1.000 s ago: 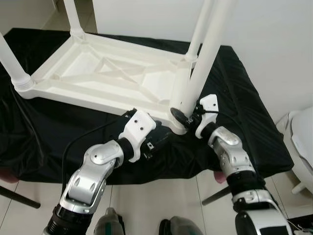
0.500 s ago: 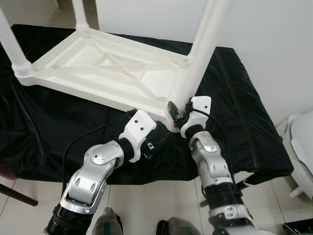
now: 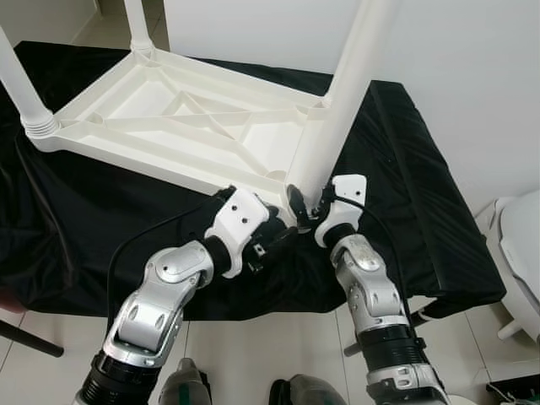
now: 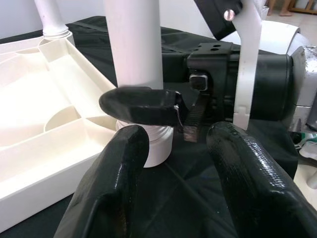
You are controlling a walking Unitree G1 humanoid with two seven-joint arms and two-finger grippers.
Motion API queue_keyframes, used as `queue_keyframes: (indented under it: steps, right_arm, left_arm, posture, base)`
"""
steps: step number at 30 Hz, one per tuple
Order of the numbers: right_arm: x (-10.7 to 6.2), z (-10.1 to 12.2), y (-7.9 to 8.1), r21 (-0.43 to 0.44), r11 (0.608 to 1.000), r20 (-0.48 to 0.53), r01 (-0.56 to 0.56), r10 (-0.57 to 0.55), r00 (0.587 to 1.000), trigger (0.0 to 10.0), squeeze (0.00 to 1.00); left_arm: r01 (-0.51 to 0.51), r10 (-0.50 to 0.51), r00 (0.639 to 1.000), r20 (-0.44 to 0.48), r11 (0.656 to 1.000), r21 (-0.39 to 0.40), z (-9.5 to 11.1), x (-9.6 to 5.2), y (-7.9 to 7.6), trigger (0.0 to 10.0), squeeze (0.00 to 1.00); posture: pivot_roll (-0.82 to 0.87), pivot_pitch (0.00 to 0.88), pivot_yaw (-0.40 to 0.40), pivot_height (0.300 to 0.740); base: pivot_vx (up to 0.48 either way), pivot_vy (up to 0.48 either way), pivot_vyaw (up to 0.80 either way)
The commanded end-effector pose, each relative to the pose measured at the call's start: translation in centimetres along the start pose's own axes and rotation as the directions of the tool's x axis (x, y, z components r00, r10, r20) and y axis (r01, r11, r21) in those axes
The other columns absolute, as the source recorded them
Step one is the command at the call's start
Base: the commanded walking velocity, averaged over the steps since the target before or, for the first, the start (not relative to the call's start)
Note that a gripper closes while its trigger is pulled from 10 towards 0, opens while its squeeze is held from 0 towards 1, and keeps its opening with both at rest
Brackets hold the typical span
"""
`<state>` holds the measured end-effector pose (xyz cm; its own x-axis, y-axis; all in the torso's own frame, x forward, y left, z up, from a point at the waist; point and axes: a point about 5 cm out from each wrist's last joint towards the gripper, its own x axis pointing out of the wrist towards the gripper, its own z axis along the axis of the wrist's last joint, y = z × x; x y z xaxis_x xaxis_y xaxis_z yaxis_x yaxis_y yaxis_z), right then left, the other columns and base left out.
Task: Building children table
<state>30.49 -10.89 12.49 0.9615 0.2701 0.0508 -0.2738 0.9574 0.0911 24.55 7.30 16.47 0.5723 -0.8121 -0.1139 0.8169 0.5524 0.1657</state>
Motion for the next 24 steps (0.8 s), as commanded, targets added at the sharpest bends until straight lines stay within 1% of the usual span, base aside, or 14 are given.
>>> queue_keyframes:
  steps: [1,3,4,5,7,8,9,11,13,15,18,21,22,24]
  right_arm:
    - [-0.3,0.0,-0.1,-0.03,1.0,0.007,0.0,0.0,1.0,10.0,1.0]
    - [-0.7,0.1,-0.7,-0.046,0.999,0.022,-0.019,0.02,1.0,10.0,1.0]
    - [-0.7,0.1,-0.7,-0.046,0.999,0.022,-0.019,0.02,1.0,10.0,1.0]
    - [-0.9,0.5,-1.4,-0.059,0.998,0.034,-0.038,0.04,0.999,10.0,1.0]
    - [-0.9,0.6,-1.7,-0.064,0.997,0.037,-0.043,0.045,0.998,10.0,1.0]
    - [-0.9,0.7,-2.2,-0.067,0.996,0.03,-0.059,0.061,0.998,10.0,0.0]
    - [-0.8,1.0,-2.7,-0.071,0.994,0.025,-0.087,0.089,0.996,10.0,0.0]
    - [-0.8,1.1,-3.1,-0.073,0.991,0.023,-0.108,0.11,0.994,10.0,0.0]
    - [-0.4,1.5,-3.8,-0.116,0.978,0.013,-0.172,0.175,0.984,10.0,0.0]
    - [-0.1,1.7,-4.1,-0.143,0.962,0.003,-0.233,0.236,0.972,10.0,0.0]
    - [0.1,1.8,-4.2,-0.151,0.955,0.005,-0.255,0.258,0.966,10.0,0.0]
    - [0.7,1.6,-4.2,-0.156,0.922,-0.024,-0.355,0.356,0.934,10.0,0.0]
    - [0.7,1.6,-4.2,-0.156,0.922,-0.024,-0.355,0.356,0.934,10.0,0.0]
    - [0.9,1.5,-4.1,-0.153,0.908,-0.041,-0.39,0.389,0.92,10.0,0.0]
  left_arm:
    - [-0.035,0.035,0.999,0.002,0.999,-0.003,0.0,0.2,0.1,10.0,0.0]
    - [-0.037,0.037,0.999,0.001,0.999,-0.005,-0.1,0.1,0.1,10.0,0.0]
    - [-0.037,0.037,0.999,0.001,0.999,-0.005,-0.1,0.1,0.1,10.0,0.0]
    - [-0.036,0.036,0.999,-0.001,0.999,-0.004,-0.1,0.0,0.1,10.0,0.0]
    - [-0.035,0.035,0.999,-0.002,0.999,-0.002,-0.1,0.0,0.1,10.0,0.0]
    - [-0.035,0.035,0.999,-0.003,0.999,-0.003,-0.1,0.0,0.1,10.0,0.0]
    - [-0.037,0.037,0.999,-0.005,0.999,-0.002,-0.2,0.0,0.2,10.0,0.0]
    - [-0.038,0.038,0.999,-0.005,0.999,-0.001,-0.2,0.0,0.2,10.0,0.0]
    - [-0.044,0.044,0.999,-0.006,0.999,0.003,-0.2,0.2,0.3,10.0,0.0]
    - [-0.065,0.065,0.998,-0.004,0.998,0.01,-0.2,0.3,0.4,10.0,0.0]
    - [-0.08,0.08,0.997,-0.004,0.997,0.011,-0.3,0.4,0.5,10.0,0.0]
    - [-0.086,0.086,0.996,0.0,0.996,0.008,-0.2,0.7,0.4,10.0,0.0]
    - [-0.086,0.086,0.996,0.0,0.996,0.008,-0.2,0.7,0.4,10.0,0.0]
    - [-0.086,0.086,0.996,0.003,0.996,0.003,-0.2,0.7,0.4,10.0,0.0]
  posture:
    - [-0.05,0.0,-0.087,0.74]
    - [-0.04,0.0,-0.085,0.74]
    - [-0.04,0.0,-0.085,0.74]
    - [-0.05,0.0,-0.083,0.74]
    - [-0.05,0.0,-0.083,0.74]
    - [-0.05,0.0,-0.082,0.74]
    - [-0.05,0.0,-0.078,0.74]
    - [-0.05,0.0,-0.078,0.74]
    - [-0.06,0.0,-0.074,0.74]
    - [-0.06,0.0,-0.071,0.74]
    - [-0.06,0.0,-0.07,0.74]
    - [-0.05,0.001,-0.068,0.74]
    - [-0.05,0.001,-0.068,0.74]
    - [-0.05,0.001,-0.068,0.74]
  base:
    - [0.0,0.0,0.0]
    - [0.0,0.0,0.0]
    - [0.0,0.0,0.0]
    - [0.0,0.0,0.0]
    - [0.0,0.0,0.0]
    - [0.0,0.0,0.0]
    - [0.0,0.0,0.0]
    - [0.0,0.0,0.0]
    - [0.0,0.0,0.0]
    - [0.0,0.0,0.0]
    - [0.0,0.0,0.0]
    - [0.0,0.0,0.0]
    - [0.0,0.0,0.0]
    - [0.0,0.0,0.0]
